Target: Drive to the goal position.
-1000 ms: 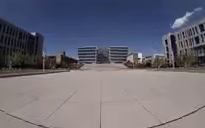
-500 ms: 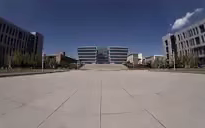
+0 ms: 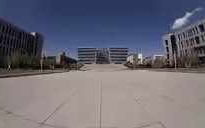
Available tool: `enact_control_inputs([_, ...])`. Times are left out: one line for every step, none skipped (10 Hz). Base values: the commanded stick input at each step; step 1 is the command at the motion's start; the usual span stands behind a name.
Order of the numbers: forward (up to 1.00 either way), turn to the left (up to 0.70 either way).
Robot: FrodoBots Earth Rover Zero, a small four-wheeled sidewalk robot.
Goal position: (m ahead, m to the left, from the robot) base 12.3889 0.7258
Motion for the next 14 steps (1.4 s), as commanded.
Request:
enact_control_inputs([0.7,0.01])
enact_control_inputs([0.7,0.01])
enact_control_inputs([0.7,0.01])
enact_control_inputs([0.7,0.01])
enact_control_inputs([0.7,0.01])
enact_control_inputs([0.7,0.01])
enact_control_inputs([0.7,0.01])
enact_control_inputs([0.7,0.01])
enact_control_inputs([0.7,0.01])
enact_control_inputs([0.7,0.01])
enact_control_inputs([0.7,0.01])
enact_control_inputs([0.7,0.01])
enact_control_inputs([0.7,0.01])
enact_control_inputs([0.7,0.01])
